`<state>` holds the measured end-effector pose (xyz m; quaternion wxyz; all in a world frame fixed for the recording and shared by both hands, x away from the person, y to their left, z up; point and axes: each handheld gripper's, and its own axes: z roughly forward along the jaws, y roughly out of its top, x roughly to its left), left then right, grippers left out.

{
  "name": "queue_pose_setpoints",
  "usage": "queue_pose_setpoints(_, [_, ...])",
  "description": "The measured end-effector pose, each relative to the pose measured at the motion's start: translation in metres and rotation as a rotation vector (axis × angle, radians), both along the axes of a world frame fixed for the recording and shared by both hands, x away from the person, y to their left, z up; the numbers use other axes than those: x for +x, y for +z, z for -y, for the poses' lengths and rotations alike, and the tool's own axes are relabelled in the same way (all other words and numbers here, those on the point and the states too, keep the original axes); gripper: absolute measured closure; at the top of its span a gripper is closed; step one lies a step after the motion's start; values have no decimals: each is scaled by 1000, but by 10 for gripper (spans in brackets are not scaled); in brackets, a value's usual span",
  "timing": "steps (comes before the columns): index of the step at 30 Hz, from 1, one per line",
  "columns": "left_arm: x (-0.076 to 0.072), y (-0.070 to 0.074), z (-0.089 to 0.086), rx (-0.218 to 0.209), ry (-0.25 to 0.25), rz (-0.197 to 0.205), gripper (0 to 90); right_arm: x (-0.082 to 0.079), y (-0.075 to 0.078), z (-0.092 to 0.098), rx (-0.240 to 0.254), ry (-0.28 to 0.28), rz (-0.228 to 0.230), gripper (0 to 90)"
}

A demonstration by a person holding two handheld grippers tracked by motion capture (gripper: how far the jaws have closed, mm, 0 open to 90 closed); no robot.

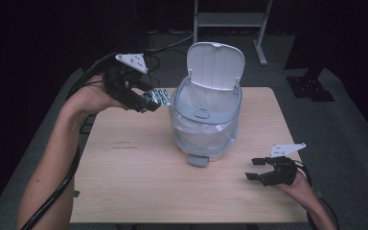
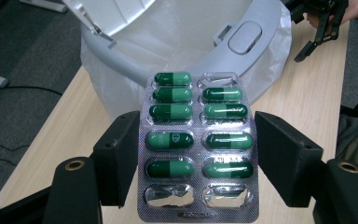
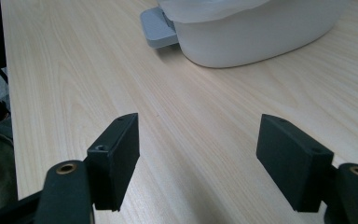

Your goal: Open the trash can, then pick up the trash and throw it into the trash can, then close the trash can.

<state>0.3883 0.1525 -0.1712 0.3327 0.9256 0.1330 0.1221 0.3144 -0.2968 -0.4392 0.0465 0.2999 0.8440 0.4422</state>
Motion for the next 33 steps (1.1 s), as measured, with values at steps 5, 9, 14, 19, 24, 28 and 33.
queue_pose_setpoints(5, [2,5,7,-6,-6,0,333,-1,0,1,1,-2,2,288])
queue_pose_setpoints(9, [4,8,12,-2,-12,3,334,-1,0,2,3,-3,2,290])
queue_pose_setpoints(14, [5,10,19,6,-29,3,333,-2,-3,3,-1,-4,-8,290])
queue_pose_setpoints(19, [6,13,26,9,-42,7,334,-5,-4,4,-3,-5,-9,290])
queue_pose_setpoints(24, [8,15,33,17,-55,9,333,-7,-4,5,-2,-14,-9,290])
queue_pose_setpoints(28, [11,16,40,29,-68,11,334,-7,-3,6,-1,-18,-8,290])
queue_pose_setpoints(33, [17,18,48,36,-78,9,334,-5,-3,6,1,-16,-6,290])
